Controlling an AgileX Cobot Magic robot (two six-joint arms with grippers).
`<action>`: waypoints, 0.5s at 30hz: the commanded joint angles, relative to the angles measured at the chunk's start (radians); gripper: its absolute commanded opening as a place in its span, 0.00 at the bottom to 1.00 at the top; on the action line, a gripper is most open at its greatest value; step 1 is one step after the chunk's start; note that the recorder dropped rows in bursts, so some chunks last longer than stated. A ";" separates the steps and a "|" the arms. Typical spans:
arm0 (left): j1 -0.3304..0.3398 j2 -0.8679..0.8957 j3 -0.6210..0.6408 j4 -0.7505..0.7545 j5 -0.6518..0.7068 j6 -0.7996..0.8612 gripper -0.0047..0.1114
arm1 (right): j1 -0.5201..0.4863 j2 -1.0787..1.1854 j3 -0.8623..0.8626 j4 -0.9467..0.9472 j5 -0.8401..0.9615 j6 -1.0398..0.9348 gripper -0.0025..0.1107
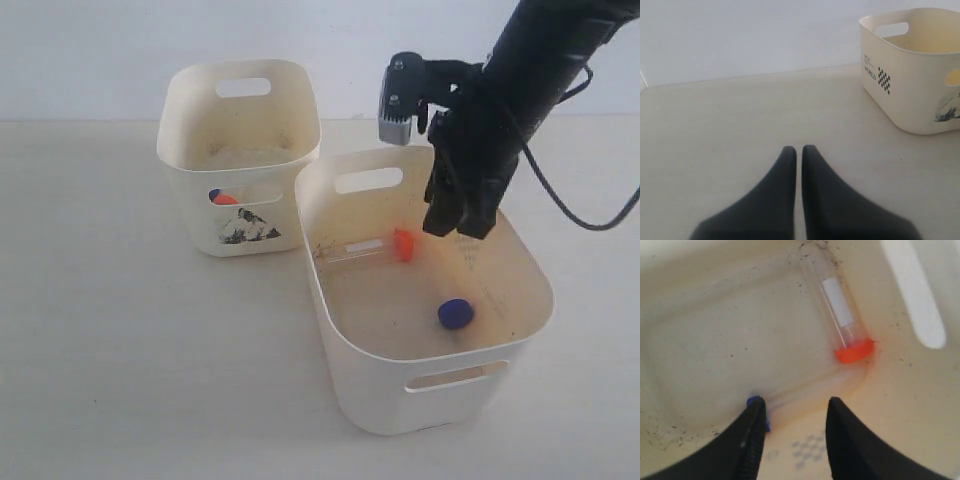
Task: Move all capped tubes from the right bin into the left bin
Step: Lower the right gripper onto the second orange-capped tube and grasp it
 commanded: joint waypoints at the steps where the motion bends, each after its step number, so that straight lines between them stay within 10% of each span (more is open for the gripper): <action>1: 0.001 -0.002 -0.004 -0.007 -0.015 -0.012 0.08 | 0.025 -0.015 0.089 0.024 -0.082 -0.108 0.41; 6: 0.001 -0.002 -0.004 -0.007 -0.015 -0.012 0.08 | 0.069 -0.015 0.175 0.015 -0.267 -0.232 0.52; 15: 0.001 -0.002 -0.004 -0.007 -0.015 -0.012 0.08 | 0.087 -0.002 0.241 0.002 -0.501 -0.356 0.39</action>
